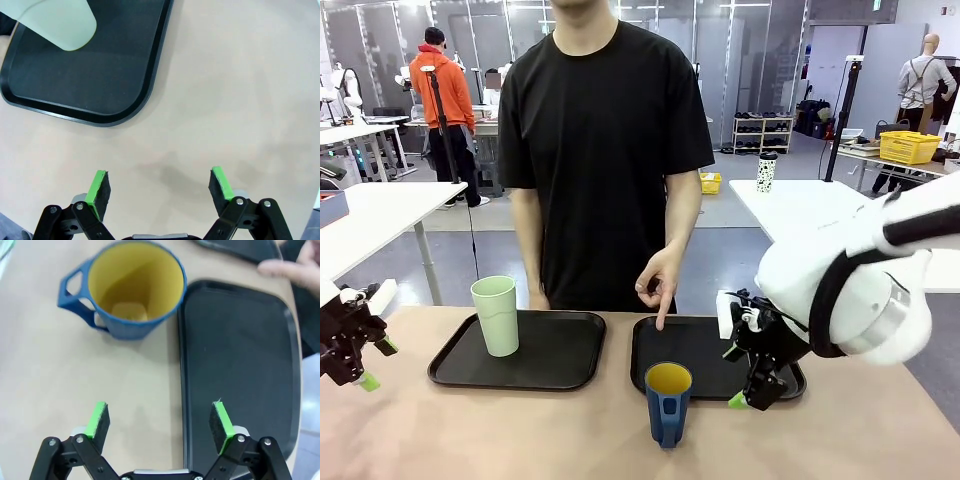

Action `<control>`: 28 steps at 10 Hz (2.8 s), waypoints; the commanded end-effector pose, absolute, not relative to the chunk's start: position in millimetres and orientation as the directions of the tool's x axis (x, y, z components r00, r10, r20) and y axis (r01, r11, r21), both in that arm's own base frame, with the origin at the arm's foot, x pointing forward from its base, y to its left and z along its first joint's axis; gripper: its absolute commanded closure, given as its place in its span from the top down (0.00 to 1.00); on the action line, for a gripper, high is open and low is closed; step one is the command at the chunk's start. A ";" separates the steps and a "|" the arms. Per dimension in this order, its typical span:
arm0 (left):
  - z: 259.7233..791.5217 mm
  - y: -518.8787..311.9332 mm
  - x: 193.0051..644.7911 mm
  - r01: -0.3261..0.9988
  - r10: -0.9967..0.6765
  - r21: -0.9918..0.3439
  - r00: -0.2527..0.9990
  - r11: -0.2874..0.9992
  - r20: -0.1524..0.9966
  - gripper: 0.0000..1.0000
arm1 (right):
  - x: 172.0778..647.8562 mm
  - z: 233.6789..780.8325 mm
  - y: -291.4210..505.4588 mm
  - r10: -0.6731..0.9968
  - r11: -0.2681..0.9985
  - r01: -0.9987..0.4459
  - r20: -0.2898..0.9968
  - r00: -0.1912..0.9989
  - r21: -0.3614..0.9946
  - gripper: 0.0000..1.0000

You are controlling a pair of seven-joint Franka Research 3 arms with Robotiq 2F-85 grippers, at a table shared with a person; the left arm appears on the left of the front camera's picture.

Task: Sort and store the cups by type.
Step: Pick up the Handle plastic cup and place it into the empty Flat Tray.

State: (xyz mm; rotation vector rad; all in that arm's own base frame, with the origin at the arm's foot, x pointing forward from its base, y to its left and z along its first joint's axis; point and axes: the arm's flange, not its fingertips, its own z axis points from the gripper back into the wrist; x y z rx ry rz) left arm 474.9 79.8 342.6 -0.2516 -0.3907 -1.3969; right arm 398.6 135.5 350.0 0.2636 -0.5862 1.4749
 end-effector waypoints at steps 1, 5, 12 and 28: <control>342.5 80.7 473.4 0.988 -0.904 0.056 0.108 0.143 0.414 1.00 | 403.3 305.3 118.1 0.750 0.036 -0.979 0.653 -0.106 -0.200 1.00; 342.5 80.7 473.4 0.988 -0.904 0.056 0.108 0.143 0.414 1.00 | 404.7 265.6 107.4 0.527 0.049 -0.982 0.840 -0.130 -0.183 1.00; 342.5 80.7 473.4 0.988 -0.904 0.056 0.108 0.143 0.414 1.00 | 410.2 269.4 104.4 0.383 0.090 -0.991 0.922 -0.058 -0.099 1.00; 342.5 80.7 473.4 0.988 -0.904 0.056 0.108 0.143 0.414 1.00 | 432.2 230.9 132.0 0.288 -0.020 -0.999 0.957 -0.029 -0.025 1.00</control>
